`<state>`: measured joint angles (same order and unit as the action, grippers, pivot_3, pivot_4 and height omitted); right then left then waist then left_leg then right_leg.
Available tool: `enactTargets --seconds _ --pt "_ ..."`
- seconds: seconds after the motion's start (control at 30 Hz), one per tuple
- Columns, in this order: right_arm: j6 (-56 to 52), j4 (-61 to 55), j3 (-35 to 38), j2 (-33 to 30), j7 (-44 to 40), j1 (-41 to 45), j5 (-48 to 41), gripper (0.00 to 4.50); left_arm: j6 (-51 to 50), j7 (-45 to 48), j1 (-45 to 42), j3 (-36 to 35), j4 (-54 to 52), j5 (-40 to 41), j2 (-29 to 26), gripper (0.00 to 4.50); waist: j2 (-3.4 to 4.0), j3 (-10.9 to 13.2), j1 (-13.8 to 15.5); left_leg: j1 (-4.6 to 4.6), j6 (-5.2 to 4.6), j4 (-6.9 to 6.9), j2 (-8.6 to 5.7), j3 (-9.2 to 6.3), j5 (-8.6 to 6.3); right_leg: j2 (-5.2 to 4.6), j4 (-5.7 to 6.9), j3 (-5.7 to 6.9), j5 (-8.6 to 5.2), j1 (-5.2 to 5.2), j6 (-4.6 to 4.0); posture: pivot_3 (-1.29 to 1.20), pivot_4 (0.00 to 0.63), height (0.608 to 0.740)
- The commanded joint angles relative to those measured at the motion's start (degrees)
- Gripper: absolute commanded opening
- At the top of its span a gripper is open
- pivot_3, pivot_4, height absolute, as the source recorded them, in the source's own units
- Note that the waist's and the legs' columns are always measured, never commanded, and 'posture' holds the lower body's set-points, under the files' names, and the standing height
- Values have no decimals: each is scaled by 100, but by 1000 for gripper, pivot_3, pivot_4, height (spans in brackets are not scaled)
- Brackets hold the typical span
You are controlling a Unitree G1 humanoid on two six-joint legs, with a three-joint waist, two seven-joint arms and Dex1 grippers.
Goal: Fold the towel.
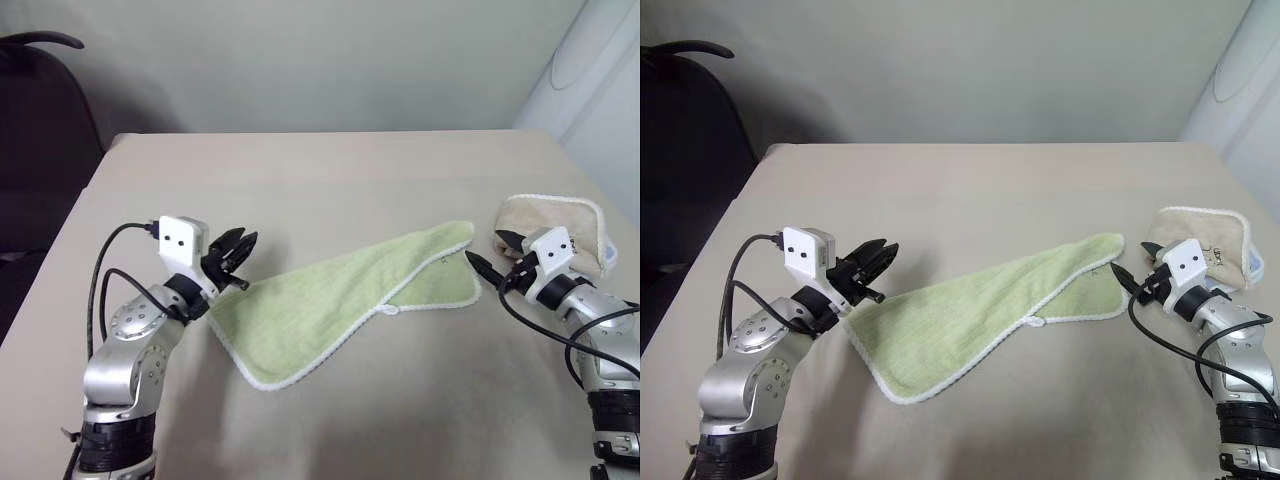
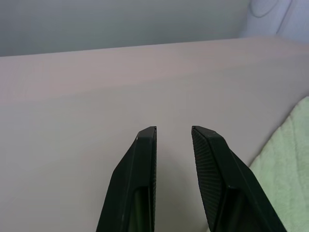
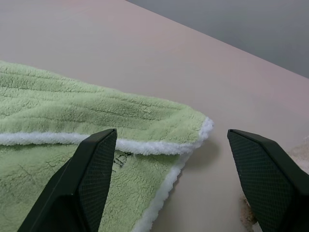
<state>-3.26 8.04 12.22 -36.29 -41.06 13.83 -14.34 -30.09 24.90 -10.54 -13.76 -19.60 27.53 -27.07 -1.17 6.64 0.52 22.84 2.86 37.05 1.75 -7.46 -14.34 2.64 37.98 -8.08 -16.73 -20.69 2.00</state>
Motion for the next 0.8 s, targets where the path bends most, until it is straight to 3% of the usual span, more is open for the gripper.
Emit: enactTargets --seconds 0.03,0.37,0.57,0.8 --pt "344 238 10 -172 -49 253 163 3859 4 101 131 -46 -270 112 -46 1253 0 0 -3 0 0 0 0 0 0 0 0 0 0 0 0 0 150 740" --pt "2482 2016 -1048 -856 27 1208 1921 3859 -3 443 399 305 -553 92 -204 1253 2 0 3 0 -43 0 0 -1 -25 -2 3 3 2 0 -2 0 150 740" --pt "3790 3678 -1854 -1043 725 2257 3141 3859 41 396 347 411 -507 26 -90 1253 2 0 -3 0 -49 -3 3 -1 -28 -5 4 5 5 -3 -8 0 150 740" --pt "4604 5040 -2622 -1000 1916 3204 4263 3859 100 348 361 431 -498 -18 -55 1253 4 1 -4 2 -51 -6 5 -2 -29 -9 5 10 8 -6 -14 0 150 740"
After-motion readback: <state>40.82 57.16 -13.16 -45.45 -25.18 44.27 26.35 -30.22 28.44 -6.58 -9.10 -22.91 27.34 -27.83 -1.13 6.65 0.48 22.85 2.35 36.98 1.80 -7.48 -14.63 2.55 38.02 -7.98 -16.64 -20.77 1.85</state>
